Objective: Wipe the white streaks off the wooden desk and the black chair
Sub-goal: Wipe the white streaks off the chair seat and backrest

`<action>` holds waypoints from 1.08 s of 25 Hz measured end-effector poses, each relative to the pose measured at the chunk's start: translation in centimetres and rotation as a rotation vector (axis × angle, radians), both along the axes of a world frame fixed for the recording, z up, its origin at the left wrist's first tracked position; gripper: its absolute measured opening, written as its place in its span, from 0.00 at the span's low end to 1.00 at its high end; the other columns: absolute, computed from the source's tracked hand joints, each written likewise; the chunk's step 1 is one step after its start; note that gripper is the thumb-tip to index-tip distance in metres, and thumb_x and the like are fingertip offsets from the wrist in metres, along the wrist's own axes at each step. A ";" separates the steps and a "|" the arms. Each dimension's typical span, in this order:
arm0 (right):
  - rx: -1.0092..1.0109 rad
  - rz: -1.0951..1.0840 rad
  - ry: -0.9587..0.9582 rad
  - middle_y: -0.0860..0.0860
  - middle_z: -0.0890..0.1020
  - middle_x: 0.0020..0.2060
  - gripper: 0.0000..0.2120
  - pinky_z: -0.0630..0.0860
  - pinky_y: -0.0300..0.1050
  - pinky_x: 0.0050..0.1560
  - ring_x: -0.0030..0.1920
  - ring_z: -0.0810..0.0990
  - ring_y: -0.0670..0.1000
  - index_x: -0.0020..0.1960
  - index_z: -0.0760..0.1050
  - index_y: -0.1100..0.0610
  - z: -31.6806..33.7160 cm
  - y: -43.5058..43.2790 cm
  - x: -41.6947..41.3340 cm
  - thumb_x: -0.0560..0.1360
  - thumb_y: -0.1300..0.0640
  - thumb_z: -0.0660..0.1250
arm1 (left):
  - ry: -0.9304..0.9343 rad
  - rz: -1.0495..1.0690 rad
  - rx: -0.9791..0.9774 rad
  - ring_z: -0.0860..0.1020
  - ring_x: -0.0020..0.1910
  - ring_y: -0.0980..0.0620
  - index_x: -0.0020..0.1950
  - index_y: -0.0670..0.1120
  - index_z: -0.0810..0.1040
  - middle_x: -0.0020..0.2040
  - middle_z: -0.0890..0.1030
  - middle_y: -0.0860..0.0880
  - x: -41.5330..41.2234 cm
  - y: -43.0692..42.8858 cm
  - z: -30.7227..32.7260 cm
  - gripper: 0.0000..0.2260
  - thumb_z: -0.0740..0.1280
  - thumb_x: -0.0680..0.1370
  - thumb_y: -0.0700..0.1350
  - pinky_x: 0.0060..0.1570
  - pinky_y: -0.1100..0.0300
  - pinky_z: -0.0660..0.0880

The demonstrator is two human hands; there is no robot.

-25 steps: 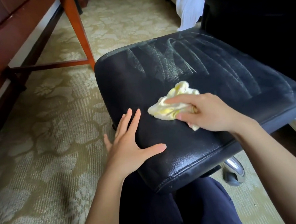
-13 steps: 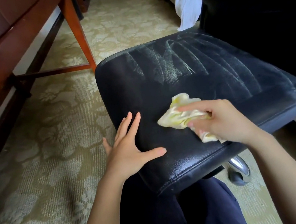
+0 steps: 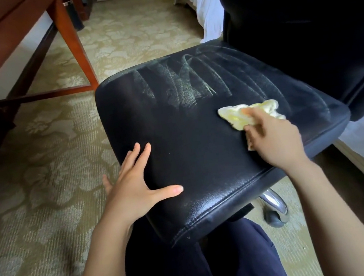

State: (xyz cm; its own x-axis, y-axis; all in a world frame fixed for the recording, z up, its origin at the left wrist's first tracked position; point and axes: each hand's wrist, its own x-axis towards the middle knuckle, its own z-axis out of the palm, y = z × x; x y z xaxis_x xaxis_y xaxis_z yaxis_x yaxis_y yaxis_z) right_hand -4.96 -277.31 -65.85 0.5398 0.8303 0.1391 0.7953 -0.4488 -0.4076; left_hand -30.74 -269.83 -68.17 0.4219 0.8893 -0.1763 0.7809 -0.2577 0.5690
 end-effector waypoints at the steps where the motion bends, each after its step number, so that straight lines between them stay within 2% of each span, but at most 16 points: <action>1: -0.019 0.063 0.007 0.57 0.81 0.51 0.18 0.70 0.53 0.52 0.53 0.75 0.64 0.68 0.66 0.43 0.2 0.0 -1.0 0.78 0.50 0.59 | -0.007 0.001 -0.002 0.41 0.75 0.64 0.77 0.62 0.48 0.76 0.41 0.65 0.0 0.0 0.1 0.50 0.71 0.62 0.67 0.70 0.40 0.34; 3: -0.048 0.205 0.034 0.54 0.82 0.48 0.18 0.72 0.53 0.53 0.52 0.75 0.62 0.68 0.65 0.38 0.6 0.3 -3.2 0.78 0.49 0.58 | -0.019 0.000 -0.009 0.41 0.75 0.64 0.77 0.62 0.48 0.76 0.41 0.65 0.1 0.0 0.0 0.51 0.72 0.60 0.68 0.71 0.41 0.35; 6: -0.086 0.487 0.169 0.48 0.81 0.38 0.18 0.74 0.52 0.53 0.49 0.78 0.57 0.66 0.65 0.36 1.0 1.4 -7.7 0.78 0.48 0.59 | -0.050 -0.009 -0.004 0.42 0.74 0.65 0.76 0.64 0.50 0.76 0.43 0.66 0.2 -0.1 -0.3 0.57 0.68 0.51 0.76 0.71 0.41 0.36; 8: -0.116 0.637 0.203 0.48 0.82 0.38 0.18 0.75 0.51 0.52 0.46 0.79 0.54 0.66 0.66 0.36 0.8 2.1 -10.2 0.77 0.49 0.60 | -0.075 0.001 0.018 0.43 0.73 0.67 0.76 0.64 0.51 0.76 0.45 0.66 0.1 0.0 -0.7 0.56 0.63 0.50 0.76 0.71 0.39 0.37; 10: -0.104 0.678 0.173 0.49 0.81 0.43 0.19 0.75 0.50 0.51 0.47 0.78 0.55 0.67 0.67 0.39 0.6 2.5 -11.0 0.77 0.49 0.61 | -0.059 0.005 0.025 0.44 0.72 0.69 0.76 0.63 0.52 0.76 0.45 0.67 0.1 0.0 -0.7 0.56 0.61 0.50 0.77 0.70 0.39 0.37; 12: -0.054 0.671 0.250 0.45 0.76 0.40 0.19 0.75 0.47 0.48 0.42 0.76 0.52 0.66 0.69 0.40 0.6 2.1 -10.4 0.77 0.51 0.63 | -0.005 -0.003 0.025 0.43 0.71 0.69 0.76 0.63 0.50 0.76 0.44 0.67 0.0 -0.1 -0.4 0.56 0.63 0.51 0.78 0.70 0.39 0.36; 14: -0.004 0.618 0.241 0.42 0.70 0.34 0.19 0.74 0.45 0.43 0.38 0.72 0.50 0.66 0.69 0.39 0.5 1.3 -9.1 0.77 0.52 0.62 | 0.045 -0.003 0.010 0.43 0.73 0.67 0.76 0.64 0.48 0.76 0.42 0.66 0.1 -0.2 0.1 0.55 0.67 0.54 0.77 0.70 0.39 0.35; 16: 0.035 0.493 0.175 0.45 0.70 0.33 0.19 0.74 0.47 0.44 0.40 0.74 0.53 0.66 0.69 0.38 0.2 0.7 -7.3 0.77 0.51 0.62 | 0.091 0.002 0.009 0.43 0.74 0.65 0.76 0.63 0.46 0.76 0.41 0.66 0.1 -0.2 0.6 0.52 0.66 0.58 0.73 0.70 0.37 0.35; 21: 0.141 0.160 0.131 0.54 0.80 0.41 0.18 0.75 0.54 0.51 0.46 0.77 0.60 0.64 0.71 0.39 -1.2 -0.6 -0.2 0.75 0.50 0.63 | 0.167 -0.017 -0.040 0.41 0.75 0.62 0.76 0.63 0.43 0.76 0.39 0.65 0.1 -0.1 1.3 0.55 0.60 0.53 0.76 0.69 0.37 0.34; 25: 0.172 -0.093 0.101 0.58 0.81 0.50 0.17 0.74 0.52 0.54 0.53 0.77 0.62 0.64 0.72 0.44 -1.6 -1.6 5.9 0.76 0.51 0.63 | 0.262 -0.044 -0.052 0.37 0.76 0.58 0.77 0.60 0.42 0.76 0.39 0.62 0.4 0.2 2.2 0.56 0.59 0.53 0.76 0.69 0.37 0.35; 27: 0.205 -0.200 0.107 0.60 0.80 0.53 0.17 0.72 0.51 0.53 0.54 0.77 0.63 0.65 0.71 0.47 -1.6 -1.9 7.3 0.77 0.52 0.62 | 0.309 -0.053 -0.025 0.34 0.75 0.56 0.78 0.57 0.42 0.77 0.38 0.59 0.9 0.3 2.7 0.55 0.62 0.57 0.75 0.70 0.38 0.35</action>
State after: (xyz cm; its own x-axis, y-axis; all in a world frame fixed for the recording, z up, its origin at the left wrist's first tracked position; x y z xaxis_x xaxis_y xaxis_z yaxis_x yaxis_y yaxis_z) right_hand 2.37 -279.21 -67.50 0.7107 0.6661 0.2264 0.6467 -0.4919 -0.5829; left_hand -29.85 -269.49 -65.50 0.3903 0.8613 -0.3253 0.9039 -0.2912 0.3134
